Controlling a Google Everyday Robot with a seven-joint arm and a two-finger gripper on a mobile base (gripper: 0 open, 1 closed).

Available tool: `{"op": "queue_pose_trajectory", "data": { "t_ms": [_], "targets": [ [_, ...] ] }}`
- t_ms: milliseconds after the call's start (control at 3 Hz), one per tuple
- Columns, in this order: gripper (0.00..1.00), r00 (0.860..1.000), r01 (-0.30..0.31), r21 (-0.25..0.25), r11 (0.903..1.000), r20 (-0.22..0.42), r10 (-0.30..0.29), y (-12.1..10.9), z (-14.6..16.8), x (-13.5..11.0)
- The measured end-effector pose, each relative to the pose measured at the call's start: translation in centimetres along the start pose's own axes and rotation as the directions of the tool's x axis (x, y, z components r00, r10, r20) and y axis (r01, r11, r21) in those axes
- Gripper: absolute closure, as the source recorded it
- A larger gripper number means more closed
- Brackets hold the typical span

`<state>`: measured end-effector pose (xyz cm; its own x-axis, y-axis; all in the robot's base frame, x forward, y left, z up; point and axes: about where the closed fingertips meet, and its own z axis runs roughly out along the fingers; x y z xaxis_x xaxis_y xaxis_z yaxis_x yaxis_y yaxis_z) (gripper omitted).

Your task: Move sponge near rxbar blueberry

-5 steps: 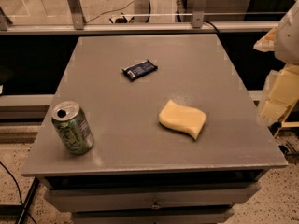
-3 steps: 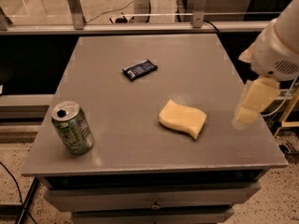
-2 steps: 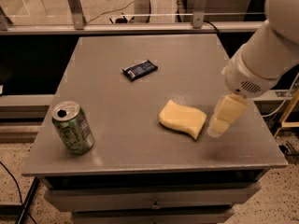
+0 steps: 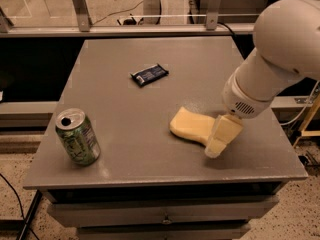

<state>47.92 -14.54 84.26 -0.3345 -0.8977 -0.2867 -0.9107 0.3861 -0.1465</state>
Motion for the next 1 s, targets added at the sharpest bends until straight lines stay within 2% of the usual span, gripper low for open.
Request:
{"op": "queue_pose_trajectory", "data": {
  "t_ms": [333, 667, 1000],
  "targets": [
    [0.00, 1.000, 0.000, -0.048, 0.9989, -0.002, 0.000, 1.1, 1.4, -0.9],
    [0.16, 1.000, 0.009, -0.087, 0.9962, -0.001, -0.009, 2.2, 2.4, -2.0],
    [0.39, 1.000, 0.019, -0.110, 0.9937, -0.003, -0.020, 2.8, 3.0, -2.8]
  ]
}}
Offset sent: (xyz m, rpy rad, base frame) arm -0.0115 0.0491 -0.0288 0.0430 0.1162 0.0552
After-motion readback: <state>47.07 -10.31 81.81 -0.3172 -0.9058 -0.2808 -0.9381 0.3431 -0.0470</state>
